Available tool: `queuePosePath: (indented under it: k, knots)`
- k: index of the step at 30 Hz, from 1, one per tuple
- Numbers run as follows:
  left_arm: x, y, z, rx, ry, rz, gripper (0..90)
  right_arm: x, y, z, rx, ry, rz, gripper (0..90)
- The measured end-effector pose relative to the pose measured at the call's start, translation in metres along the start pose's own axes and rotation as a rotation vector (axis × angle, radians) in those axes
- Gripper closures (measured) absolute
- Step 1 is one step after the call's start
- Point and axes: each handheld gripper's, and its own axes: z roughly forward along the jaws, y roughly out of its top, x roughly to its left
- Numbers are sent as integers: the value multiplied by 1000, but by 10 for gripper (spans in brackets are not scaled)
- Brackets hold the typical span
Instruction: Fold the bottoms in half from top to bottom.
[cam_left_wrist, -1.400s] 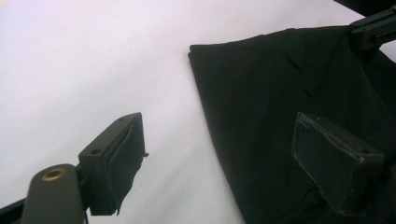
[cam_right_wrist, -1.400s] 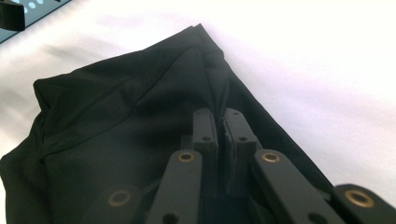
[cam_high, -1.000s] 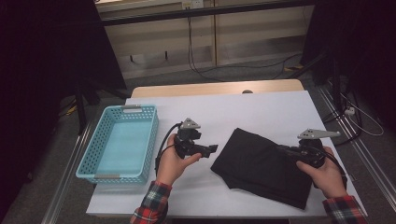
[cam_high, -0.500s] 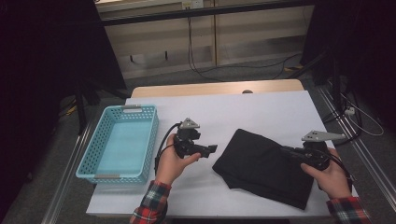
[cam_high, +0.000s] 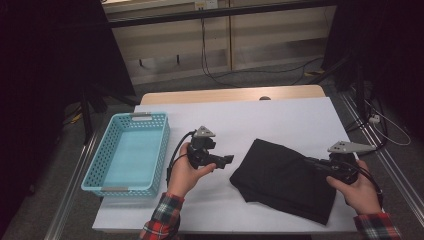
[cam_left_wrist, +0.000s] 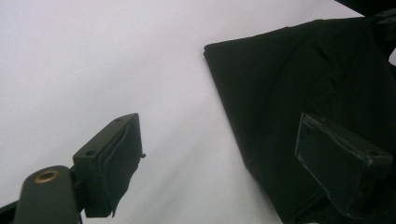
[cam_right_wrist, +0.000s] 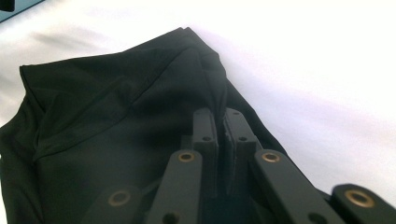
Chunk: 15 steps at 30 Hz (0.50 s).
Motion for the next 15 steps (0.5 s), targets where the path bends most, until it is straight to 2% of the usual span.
queuePosePath:
  k: [15]
  knots:
    - [-1, 0, 0, -10, -4, -8, 145, -7, -4, -9, -4, -15, 15, 857]
